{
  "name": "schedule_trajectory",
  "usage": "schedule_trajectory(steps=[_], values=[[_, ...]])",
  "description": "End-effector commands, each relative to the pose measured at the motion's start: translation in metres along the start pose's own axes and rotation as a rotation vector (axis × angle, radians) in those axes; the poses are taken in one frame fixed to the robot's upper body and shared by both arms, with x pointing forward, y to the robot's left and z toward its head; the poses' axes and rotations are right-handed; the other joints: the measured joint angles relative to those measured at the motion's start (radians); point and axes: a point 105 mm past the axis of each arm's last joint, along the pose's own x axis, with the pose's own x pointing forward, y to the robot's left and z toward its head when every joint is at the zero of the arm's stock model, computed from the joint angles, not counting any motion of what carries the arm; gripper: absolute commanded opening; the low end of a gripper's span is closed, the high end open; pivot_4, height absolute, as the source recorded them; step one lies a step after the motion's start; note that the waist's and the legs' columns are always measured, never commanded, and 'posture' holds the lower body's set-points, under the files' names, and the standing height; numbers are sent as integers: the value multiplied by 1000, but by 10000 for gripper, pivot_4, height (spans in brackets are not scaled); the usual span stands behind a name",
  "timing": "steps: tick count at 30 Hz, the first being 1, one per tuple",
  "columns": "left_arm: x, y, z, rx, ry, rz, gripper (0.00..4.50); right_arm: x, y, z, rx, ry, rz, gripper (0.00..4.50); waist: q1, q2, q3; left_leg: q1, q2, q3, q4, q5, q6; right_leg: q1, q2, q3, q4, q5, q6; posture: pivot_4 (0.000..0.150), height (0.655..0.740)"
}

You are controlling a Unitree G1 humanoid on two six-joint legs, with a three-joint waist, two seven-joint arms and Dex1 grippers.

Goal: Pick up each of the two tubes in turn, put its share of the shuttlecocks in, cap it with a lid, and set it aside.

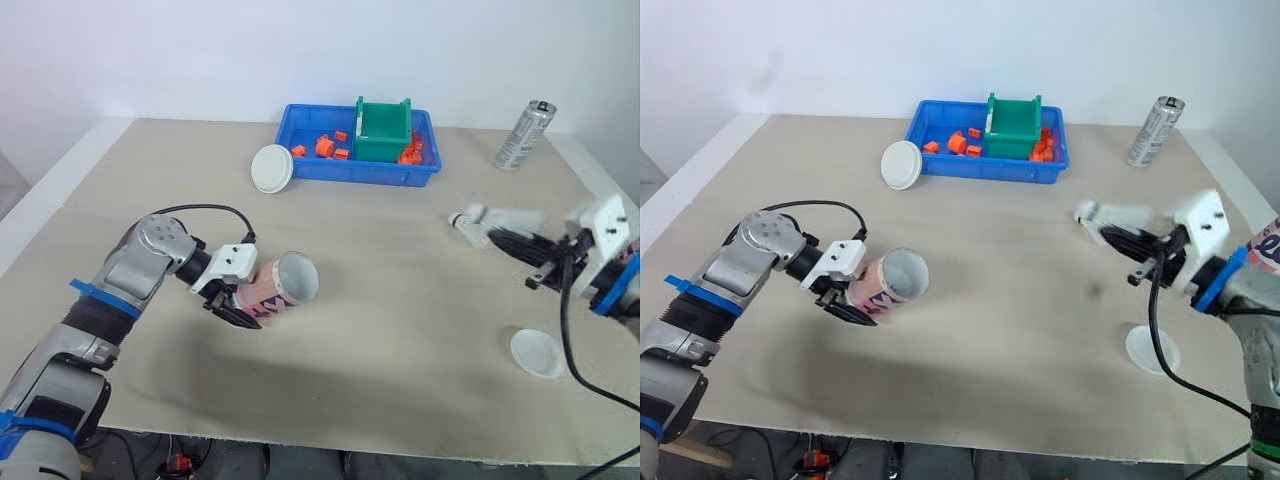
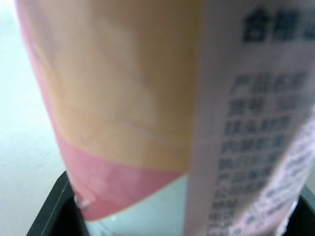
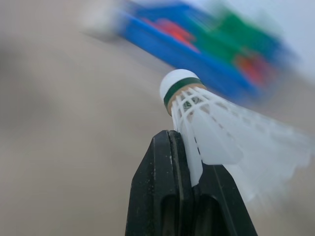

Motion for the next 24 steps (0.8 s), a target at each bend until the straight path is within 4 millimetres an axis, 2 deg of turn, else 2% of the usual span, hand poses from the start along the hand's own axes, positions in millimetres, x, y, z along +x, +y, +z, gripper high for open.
schedule_trajectory(steps=[1,3,4,9,16,21,24], values=[[7,-1,2,11,-3,-36,30709,24,45,28,-143,-20,258,490,0,-2,0,0,0,0,0,0,0,0,0,0,0,0,0,1500,7355],[7,-1,2,14,-3,-36,30709,39,67,43,-250,-42,395,490,0,-2,1,-1,-1,0,1,0,0,0,-1,0,0,0,0,1500,7355],[7,-1,2,14,-4,-36,30709,45,71,46,-289,-48,428,490,0,-2,1,-1,-1,1,2,0,0,-1,-1,1,0,0,0,1500,7355],[6,-1,1,9,-7,-35,30709,69,77,53,-394,-79,496,490,5,-6,1,-4,-1,1,1,0,-1,-2,-2,0,-1,-1,0,1500,7355],[6,-1,0,-2,-12,-31,30709,91,100,40,-492,-59,667,490,5,-6,1,-4,0,0,0,0,-1,-3,-1,-1,0,-1,0,1500,7355],[7,-5,-2,-14,-13,-34,30709,108,111,49,-528,-106,712,490,1,-6,1,-3,0,0,1,0,-1,-3,0,-1,0,-1,-1,1500,7355],[7,-5,-2,-16,-13,-33,30709,118,111,61,-519,-137,709,10470,3,-6,1,-2,1,0,1,0,-1,-3,0,-1,1,0,-2,1500,7355]])
